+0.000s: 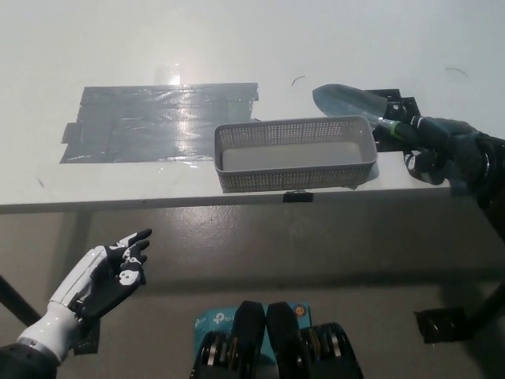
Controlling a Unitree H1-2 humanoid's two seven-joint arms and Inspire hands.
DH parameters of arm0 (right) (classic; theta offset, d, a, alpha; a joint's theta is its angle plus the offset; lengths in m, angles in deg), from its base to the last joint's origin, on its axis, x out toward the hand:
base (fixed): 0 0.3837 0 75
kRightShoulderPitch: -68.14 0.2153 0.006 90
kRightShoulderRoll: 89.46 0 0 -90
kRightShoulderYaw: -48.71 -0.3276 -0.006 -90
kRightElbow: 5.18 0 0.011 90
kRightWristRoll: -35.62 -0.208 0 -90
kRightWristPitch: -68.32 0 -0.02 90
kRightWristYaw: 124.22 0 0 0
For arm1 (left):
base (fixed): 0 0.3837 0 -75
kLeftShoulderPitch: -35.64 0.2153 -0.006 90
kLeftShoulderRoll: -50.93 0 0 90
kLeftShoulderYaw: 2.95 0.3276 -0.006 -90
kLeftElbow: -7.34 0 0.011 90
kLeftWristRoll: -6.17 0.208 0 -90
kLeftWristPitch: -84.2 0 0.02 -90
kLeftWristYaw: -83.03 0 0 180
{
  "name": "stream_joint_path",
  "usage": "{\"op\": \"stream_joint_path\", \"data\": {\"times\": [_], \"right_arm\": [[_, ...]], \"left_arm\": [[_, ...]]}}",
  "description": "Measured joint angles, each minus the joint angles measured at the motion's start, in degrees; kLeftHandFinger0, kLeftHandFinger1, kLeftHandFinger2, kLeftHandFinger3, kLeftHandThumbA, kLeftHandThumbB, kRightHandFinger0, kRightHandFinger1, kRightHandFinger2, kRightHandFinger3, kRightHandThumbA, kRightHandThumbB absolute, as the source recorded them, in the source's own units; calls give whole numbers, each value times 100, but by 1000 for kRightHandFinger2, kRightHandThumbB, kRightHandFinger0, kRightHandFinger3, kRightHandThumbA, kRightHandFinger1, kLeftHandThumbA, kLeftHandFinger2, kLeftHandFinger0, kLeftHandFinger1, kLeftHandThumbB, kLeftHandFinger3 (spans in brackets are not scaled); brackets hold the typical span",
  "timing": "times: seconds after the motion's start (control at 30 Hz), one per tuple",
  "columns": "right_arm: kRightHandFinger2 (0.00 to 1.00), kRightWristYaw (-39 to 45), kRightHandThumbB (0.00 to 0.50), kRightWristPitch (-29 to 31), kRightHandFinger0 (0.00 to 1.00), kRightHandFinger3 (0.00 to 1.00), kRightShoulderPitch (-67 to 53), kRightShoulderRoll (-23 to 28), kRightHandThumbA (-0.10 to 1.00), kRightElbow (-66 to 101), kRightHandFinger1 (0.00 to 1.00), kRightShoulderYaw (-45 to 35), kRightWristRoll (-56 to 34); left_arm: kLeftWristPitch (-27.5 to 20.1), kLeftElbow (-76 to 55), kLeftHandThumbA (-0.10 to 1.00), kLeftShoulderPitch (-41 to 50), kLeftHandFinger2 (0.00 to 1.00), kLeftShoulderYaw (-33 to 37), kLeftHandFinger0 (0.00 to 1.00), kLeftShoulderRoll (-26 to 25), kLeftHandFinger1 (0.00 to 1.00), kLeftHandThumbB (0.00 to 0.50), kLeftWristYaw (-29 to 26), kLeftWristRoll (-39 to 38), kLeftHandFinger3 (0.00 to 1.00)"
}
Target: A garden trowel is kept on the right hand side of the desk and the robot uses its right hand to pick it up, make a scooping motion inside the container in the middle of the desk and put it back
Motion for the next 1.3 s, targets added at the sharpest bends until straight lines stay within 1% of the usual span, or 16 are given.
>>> {"op": "stream_joint_path", "data": {"times": [0.3,0.37,0.4,0.43,0.5,0.53,0.57,0.6,0.63,0.7,0.73,0.8,0.9,1.07,1.23,1.3], "right_arm": [[1000,146,360,-23,1000,1000,187,-71,531,-398,1000,144,87],[1000,155,208,-23,1000,1000,204,-78,492,-397,1000,192,109],[780,162,60,-21,644,1000,206,-77,304,-378,668,207,117],[659,165,6,-18,149,1000,207,-77,-34,-359,305,218,126],[494,151,0,20,1,987,211,-77,-100,-300,146,231,158],[276,138,194,31,0,689,214,-77,-100,-289,28,245,193],[310,104,21,38,5,674,221,-72,-100,-258,76,289,250],[349,46,4,39,10,661,226,-61,-100,-193,119,382,338],[550,-35,0,32,275,729,223,-63,-20,-136,385,456,433],[367,-172,0,6,25,668,223,-67,-17,-102,163,607,590],[356,-250,0,-6,5,597,222,-72,-2,-98,121,685,681],[555,-398,0,-33,0,518,209,-75,32,-83,223,787,820],[550,-632,0,-50,0,370,138,-74,56,-23,217,846,973],[647,-1053,0,14,0,533,-87,-33,-83,78,304,790,1081],[667,-1307,0,89,24,526,-238,-9,-59,148,362,611,1106],[625,-1400,0,139,0,378,-288,-1,-97,162,304,558,1110]], "left_arm": [[-157,5,693,-5,1000,46,1000,-44,1000,103,169,-68,1000],[-182,7,716,-21,1000,63,1000,-42,1000,122,200,-73,1000],[-203,14,729,-35,1000,72,1000,-43,1000,131,218,-73,1000],[-220,18,742,-45,1000,77,1000,-43,1000,123,231,-73,1000],[-272,40,748,-78,1000,93,1000,-42,1000,125,263,-74,1000],[-295,42,747,-88,1000,98,1000,-42,1000,120,279,-74,1000],[-316,41,744,-94,1000,102,1000,-41,1000,111,287,-74,1000],[-334,42,744,-94,1000,103,1000,-41,1000,112,290,-76,1000],[-344,42,745,-94,1000,104,1000,-41,1000,120,291,-76,1000],[-352,43,746,-97,1000,107,1000,-40,1000,124,295,-76,1000],[-354,43,744,-96,1000,111,1000,-41,1000,115,297,-76,1000],[-360,41,752,-85,1000,120,1000,-40,1000,109,304,-75,1000],[-381,42,731,-59,1000,136,1000,-41,1000,114,321,-76,1000],[-397,41,737,-10,1000,148,1000,-41,1000,123,387,-79,1000],[-407,41,713,4,1000,159,1000,-40,1000,110,419,-81,1000],[-406,39,704,5,1000,158,1000,-41,1000,120,427,-88,1000]]}}
